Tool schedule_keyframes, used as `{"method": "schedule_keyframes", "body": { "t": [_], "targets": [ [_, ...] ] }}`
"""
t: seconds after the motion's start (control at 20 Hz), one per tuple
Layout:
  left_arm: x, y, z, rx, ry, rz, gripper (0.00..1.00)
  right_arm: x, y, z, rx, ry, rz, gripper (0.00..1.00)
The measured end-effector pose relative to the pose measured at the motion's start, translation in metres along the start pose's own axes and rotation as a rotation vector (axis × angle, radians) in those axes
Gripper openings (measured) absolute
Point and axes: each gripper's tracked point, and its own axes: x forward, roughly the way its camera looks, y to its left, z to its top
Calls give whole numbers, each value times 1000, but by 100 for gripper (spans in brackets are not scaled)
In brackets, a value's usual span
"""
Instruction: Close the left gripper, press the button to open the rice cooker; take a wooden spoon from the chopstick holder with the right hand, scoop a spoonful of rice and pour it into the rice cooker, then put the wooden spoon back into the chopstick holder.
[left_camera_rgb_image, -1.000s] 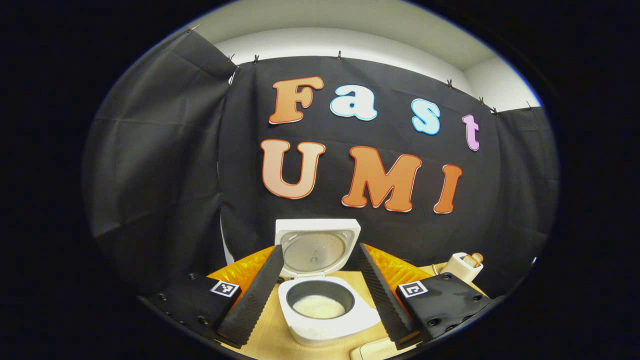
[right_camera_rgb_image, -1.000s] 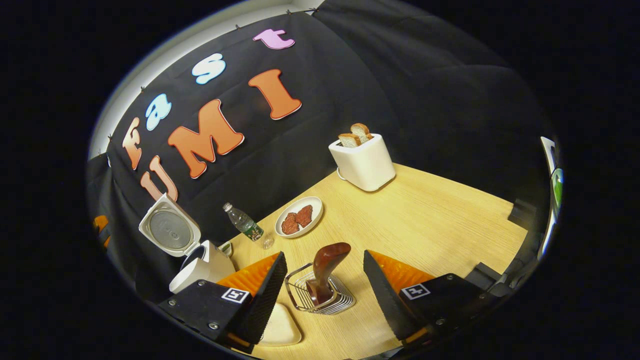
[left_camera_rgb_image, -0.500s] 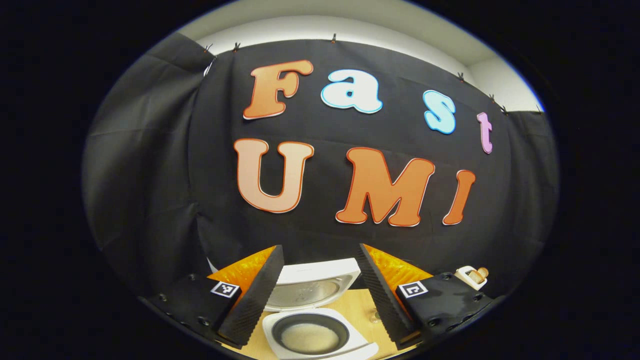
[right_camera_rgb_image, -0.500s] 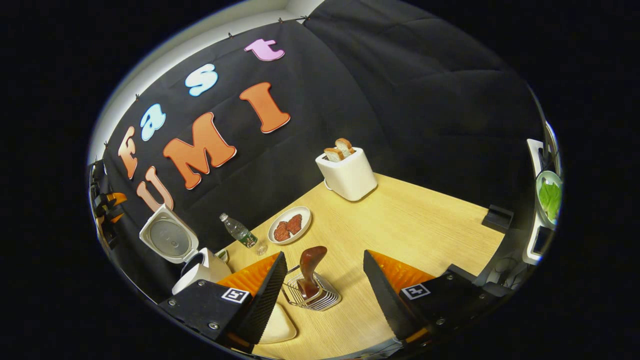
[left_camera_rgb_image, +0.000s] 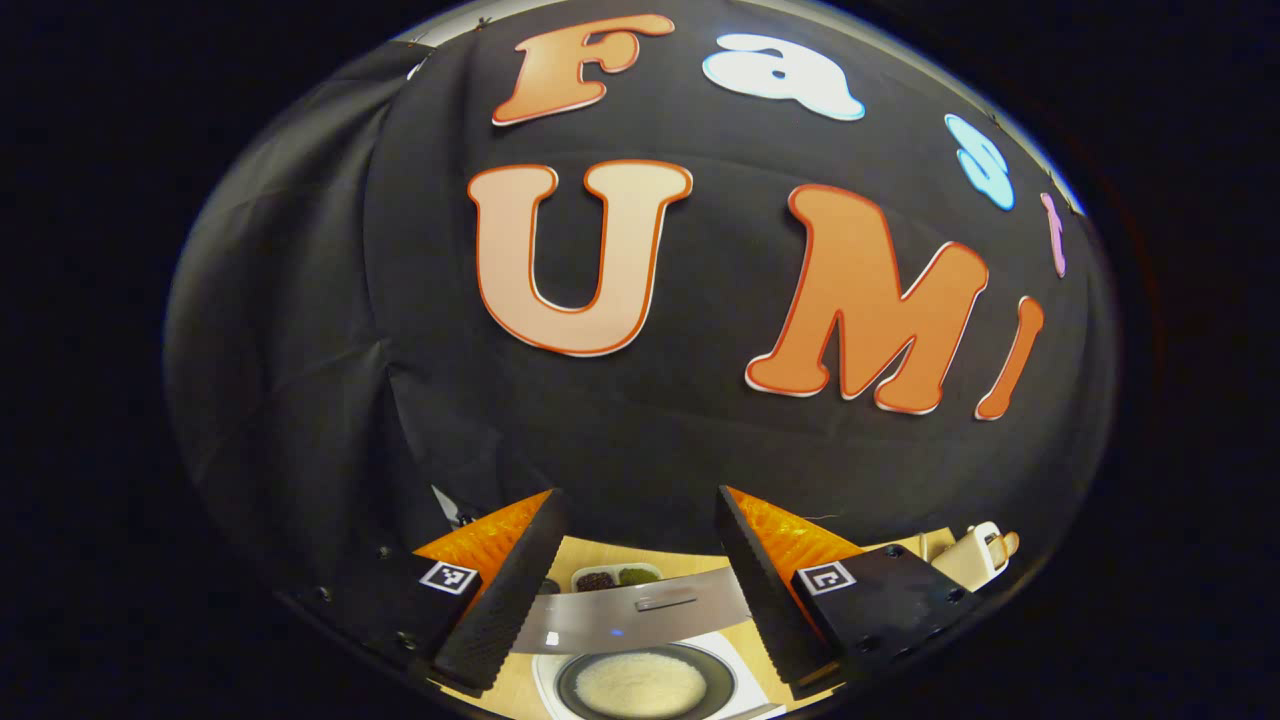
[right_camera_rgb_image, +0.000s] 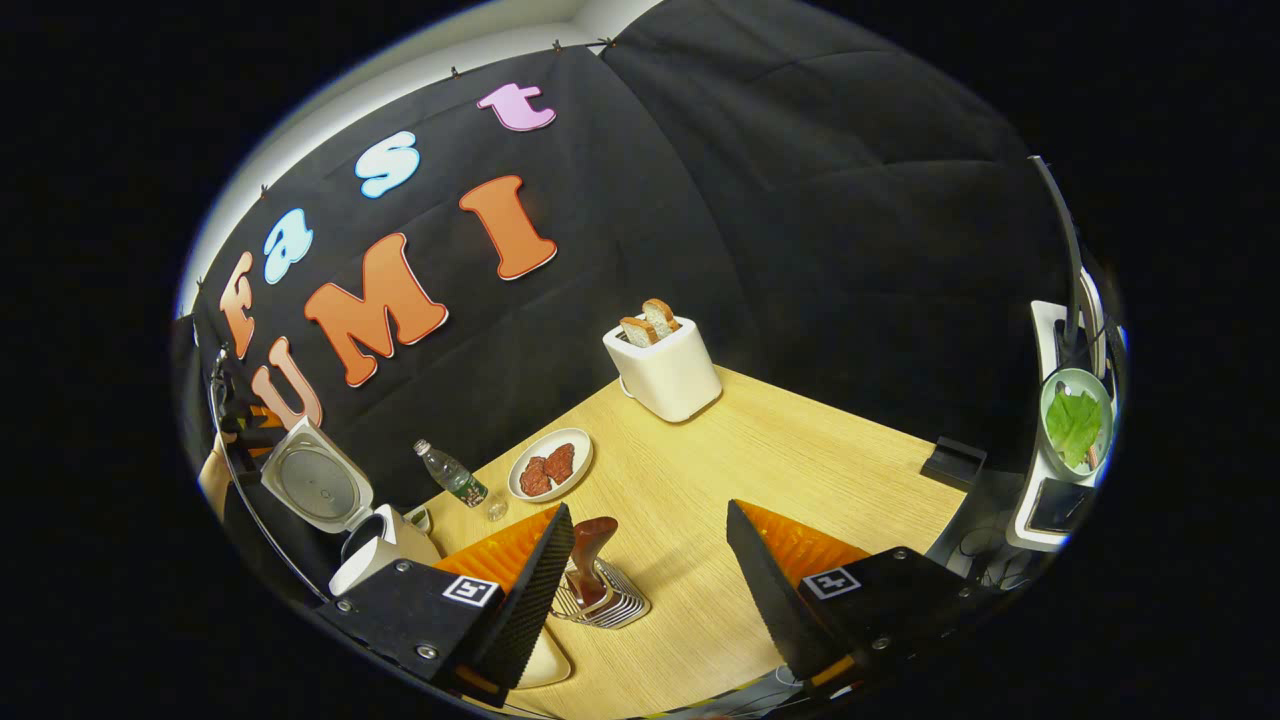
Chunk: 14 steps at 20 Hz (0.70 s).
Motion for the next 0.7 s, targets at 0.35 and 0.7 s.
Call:
{"method": "schedule_keyframes", "body": {
  "t": [0.35, 0.7],
  "targets": [
    [5, -2, -21, -1, 62, -13, 100, 2, 12, -2, -34, 13, 18, 95],
    [-44, -22, -63, 10, 132, -101, 100, -6, 43, 20, -171, -34, 88, 95]
  ]
}}
